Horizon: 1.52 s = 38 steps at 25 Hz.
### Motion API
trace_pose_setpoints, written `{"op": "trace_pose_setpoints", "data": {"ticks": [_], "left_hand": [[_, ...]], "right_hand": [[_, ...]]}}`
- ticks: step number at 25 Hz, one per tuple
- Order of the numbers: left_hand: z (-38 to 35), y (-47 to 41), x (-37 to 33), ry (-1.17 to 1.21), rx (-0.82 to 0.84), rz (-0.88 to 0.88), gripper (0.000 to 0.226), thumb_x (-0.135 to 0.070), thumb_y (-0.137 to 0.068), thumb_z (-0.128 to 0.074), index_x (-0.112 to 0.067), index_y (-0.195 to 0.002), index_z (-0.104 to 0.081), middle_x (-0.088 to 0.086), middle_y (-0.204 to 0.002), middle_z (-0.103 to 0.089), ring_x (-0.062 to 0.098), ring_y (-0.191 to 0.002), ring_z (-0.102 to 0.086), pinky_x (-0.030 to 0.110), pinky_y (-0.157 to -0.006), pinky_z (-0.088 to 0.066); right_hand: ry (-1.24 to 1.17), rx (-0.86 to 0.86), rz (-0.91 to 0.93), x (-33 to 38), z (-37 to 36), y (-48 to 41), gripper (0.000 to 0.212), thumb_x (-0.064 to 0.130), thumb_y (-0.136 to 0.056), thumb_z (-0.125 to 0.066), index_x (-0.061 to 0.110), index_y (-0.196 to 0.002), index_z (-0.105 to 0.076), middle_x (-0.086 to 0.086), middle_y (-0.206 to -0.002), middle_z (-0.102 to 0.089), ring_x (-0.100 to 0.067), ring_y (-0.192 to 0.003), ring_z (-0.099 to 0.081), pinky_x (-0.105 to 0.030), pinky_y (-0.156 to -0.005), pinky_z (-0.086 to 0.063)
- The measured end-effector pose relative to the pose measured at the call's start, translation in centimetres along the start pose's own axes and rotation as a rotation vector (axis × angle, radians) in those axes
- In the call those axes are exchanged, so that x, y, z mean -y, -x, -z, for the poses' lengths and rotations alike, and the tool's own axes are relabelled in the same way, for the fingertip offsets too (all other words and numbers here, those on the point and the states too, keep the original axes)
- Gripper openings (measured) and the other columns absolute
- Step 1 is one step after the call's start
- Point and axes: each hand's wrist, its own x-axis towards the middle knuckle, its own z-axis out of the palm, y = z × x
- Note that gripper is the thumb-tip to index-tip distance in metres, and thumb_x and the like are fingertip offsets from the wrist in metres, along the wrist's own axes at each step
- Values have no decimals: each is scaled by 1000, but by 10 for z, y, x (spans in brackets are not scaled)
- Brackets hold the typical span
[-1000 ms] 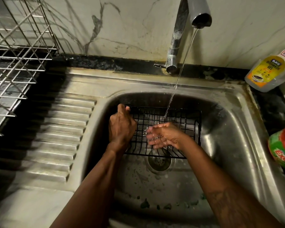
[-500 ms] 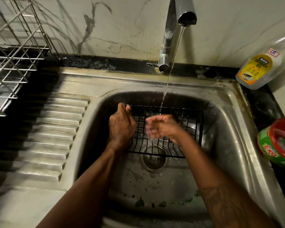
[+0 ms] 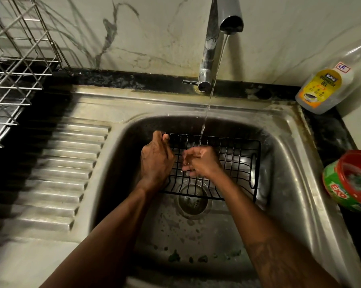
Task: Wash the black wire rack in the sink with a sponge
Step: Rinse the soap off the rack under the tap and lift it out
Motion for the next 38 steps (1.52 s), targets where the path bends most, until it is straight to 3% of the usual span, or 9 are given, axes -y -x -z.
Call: {"op": "trace_pose_setpoints", "data": {"ticks": [4, 6, 11, 14, 17, 22, 29, 34, 38], "left_hand": [[2, -1, 1, -37, 23, 45, 25, -40, -105, -32, -20, -95, -45, 7, -69, -63, 32, -58, -61, 44, -51, -51], [4, 1, 0, -49, 30, 73, 25, -38, -104, -35, -18, -95, -46, 10, -68, -63, 35, -58, -62, 44, -50, -51], [6, 5, -5, -75, 70, 115, 24, -37, -106, -36, -17, -98, -49, 7, -69, -62, 34, -63, -63, 40, -53, -47], [5, 4, -5, -107, 67, 122, 27, -36, -106, -36, -16, -96, -49, 11, -69, -61, 38, -64, -60, 35, -56, -35], [5, 4, -5, -71, 66, 135, 27, -37, -106, -36, -16, -94, -49, 12, -68, -60, 37, -63, -60, 38, -54, -39], [6, 5, -5, -21, 67, 156, 24, -37, -105, -41, -17, -97, -51, 12, -73, -63, 38, -67, -63, 40, -56, -48], [6, 8, -7, -75, 58, 143, 21, -32, -104, -43, -14, -98, -52, 20, -74, -65, 45, -70, -62, 36, -55, -35], [9, 10, -9, -61, 49, 127, 22, -32, -105, -41, -14, -97, -51, 18, -73, -65, 43, -68, -62, 39, -54, -38], [9, 9, -8, -92, 62, 48, 23, -35, -106, -34, -17, -98, -46, 9, -71, -65, 35, -61, -62, 41, -55, -50]], "right_hand": [[464, -612, 981, 0, -2, -3, 11, 15, -92, -69, 12, -94, -79, -2, -89, -77, -17, -76, -72, -33, -68, -59], [512, -696, 1165, 7, -9, -3, 10, 8, -91, -69, 7, -94, -79, -7, -88, -73, -24, -77, -67, -36, -73, -54], [929, -621, 833, 12, -10, 7, 26, 15, -96, -51, 20, -113, -70, -2, -101, -72, -26, -92, -64, -44, -89, -44], [1023, -703, 649, -4, 33, 16, 23, 25, -94, -47, 22, -106, -67, -3, -96, -70, -28, -89, -61, -44, -90, -43], [1090, -753, 454, 1, 37, 20, 29, 37, -99, -40, 21, -101, -64, -4, -95, -67, -28, -90, -57, -45, -93, -41], [968, -506, 628, 35, -34, 9, 30, 35, -101, -41, 26, -107, -69, 1, -100, -71, -27, -92, -62, -44, -89, -42], [1161, -136, 699, 55, 7, -5, 47, 52, -106, -20, 25, -106, -59, -1, -86, -70, -29, -79, -68, -42, -70, -53], [1144, -326, 726, 35, 15, 10, 40, 41, -104, -25, 24, -103, -61, 1, -88, -70, -24, -81, -63, -39, -75, -43], [1098, -479, 766, 14, 27, 18, 31, 31, -105, -38, 20, -115, -65, 0, -100, -70, -22, -88, -60, -40, -77, -42]]}}
